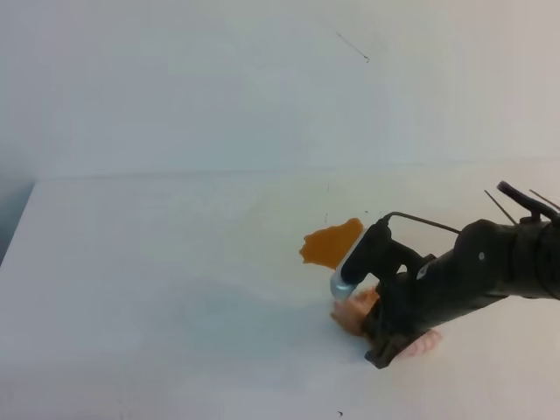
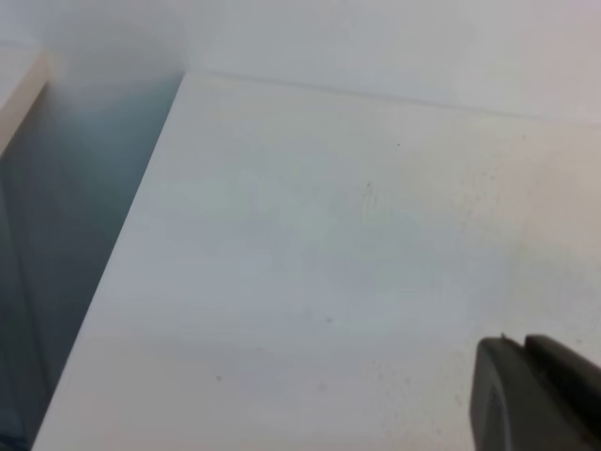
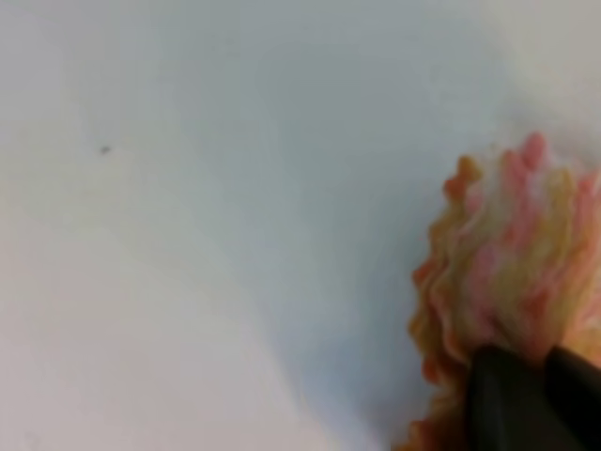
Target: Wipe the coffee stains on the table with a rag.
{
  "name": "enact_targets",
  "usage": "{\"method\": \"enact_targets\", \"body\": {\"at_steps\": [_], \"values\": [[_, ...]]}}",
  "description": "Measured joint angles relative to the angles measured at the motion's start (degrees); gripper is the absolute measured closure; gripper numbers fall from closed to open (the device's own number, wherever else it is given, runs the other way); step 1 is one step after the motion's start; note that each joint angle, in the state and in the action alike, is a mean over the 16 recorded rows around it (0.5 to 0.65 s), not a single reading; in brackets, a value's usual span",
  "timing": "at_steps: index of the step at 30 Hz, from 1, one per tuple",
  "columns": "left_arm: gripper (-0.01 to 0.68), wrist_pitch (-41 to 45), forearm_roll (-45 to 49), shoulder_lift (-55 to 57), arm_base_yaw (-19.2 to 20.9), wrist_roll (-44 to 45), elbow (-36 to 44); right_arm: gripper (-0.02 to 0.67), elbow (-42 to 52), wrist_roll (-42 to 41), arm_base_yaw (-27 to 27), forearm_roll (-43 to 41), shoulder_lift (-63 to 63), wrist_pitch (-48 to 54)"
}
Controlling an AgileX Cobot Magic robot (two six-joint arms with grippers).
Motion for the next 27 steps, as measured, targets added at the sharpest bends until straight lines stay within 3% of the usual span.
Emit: {"method": "enact_targets", "body": {"at_steps": [7,14,27], "values": [[0.674,0.00,0.00,0.00,0.00,0.00,0.00,0.612,-1.08,0.08,-1.01,-0.57,-2.91,-3.91],[0.674,0.00,0.00,0.00,0.00,0.00,0.00,0.614,-7.35,-0.15,-5.39,-0.98,-2.28,-7.51],[0.674,0.00,0.00,0.00,0.00,0.00,0.00,0.615,-36.78,3.54,-13.42,-4.06,17.86,6.51]]}}
